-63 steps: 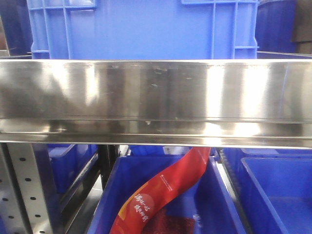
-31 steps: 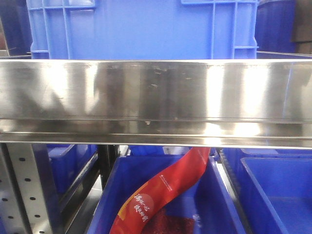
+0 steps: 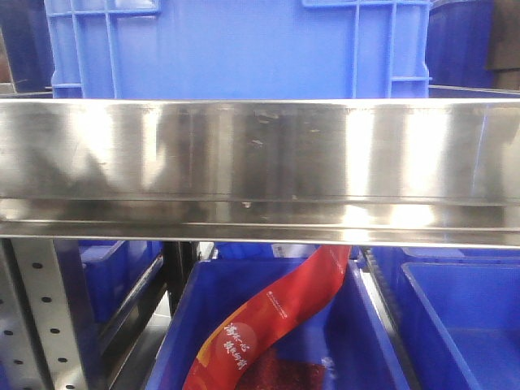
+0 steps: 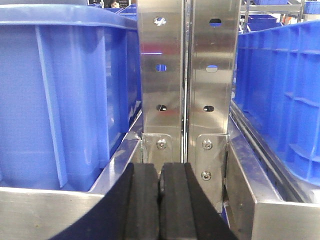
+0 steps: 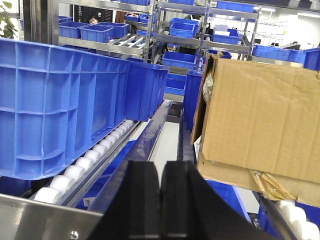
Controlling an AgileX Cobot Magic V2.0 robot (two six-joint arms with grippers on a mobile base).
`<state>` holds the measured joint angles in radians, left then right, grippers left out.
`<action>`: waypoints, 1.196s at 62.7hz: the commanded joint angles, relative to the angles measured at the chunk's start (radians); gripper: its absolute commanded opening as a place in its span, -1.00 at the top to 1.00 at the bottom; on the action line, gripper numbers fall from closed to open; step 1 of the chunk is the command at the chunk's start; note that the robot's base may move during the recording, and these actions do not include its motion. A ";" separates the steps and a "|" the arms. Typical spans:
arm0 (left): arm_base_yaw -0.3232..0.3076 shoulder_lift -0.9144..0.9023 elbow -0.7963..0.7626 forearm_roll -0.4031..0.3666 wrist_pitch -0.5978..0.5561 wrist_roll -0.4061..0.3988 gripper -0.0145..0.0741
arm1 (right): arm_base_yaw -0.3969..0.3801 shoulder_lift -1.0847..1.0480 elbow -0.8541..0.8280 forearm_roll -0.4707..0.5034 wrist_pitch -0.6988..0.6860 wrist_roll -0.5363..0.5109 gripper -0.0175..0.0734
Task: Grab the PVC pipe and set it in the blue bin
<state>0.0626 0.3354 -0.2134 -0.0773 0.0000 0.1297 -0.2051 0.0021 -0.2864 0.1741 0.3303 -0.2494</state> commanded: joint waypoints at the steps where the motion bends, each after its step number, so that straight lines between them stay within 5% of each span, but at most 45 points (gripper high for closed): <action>1: 0.003 -0.006 0.001 -0.007 -0.020 -0.006 0.92 | -0.004 -0.002 -0.001 -0.007 -0.026 0.001 0.97; 29: 0.003 -0.008 0.001 -0.007 -0.024 -0.006 0.92 | -0.004 -0.002 -0.001 -0.007 -0.026 0.001 0.97; 75: 0.003 -0.292 0.013 -0.007 -0.019 -0.006 0.92 | -0.004 -0.002 -0.001 -0.007 -0.026 0.001 0.97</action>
<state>0.0626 0.0729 -0.2070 -0.0773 -0.0053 0.1297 -0.2051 0.0021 -0.2864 0.1741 0.3288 -0.2494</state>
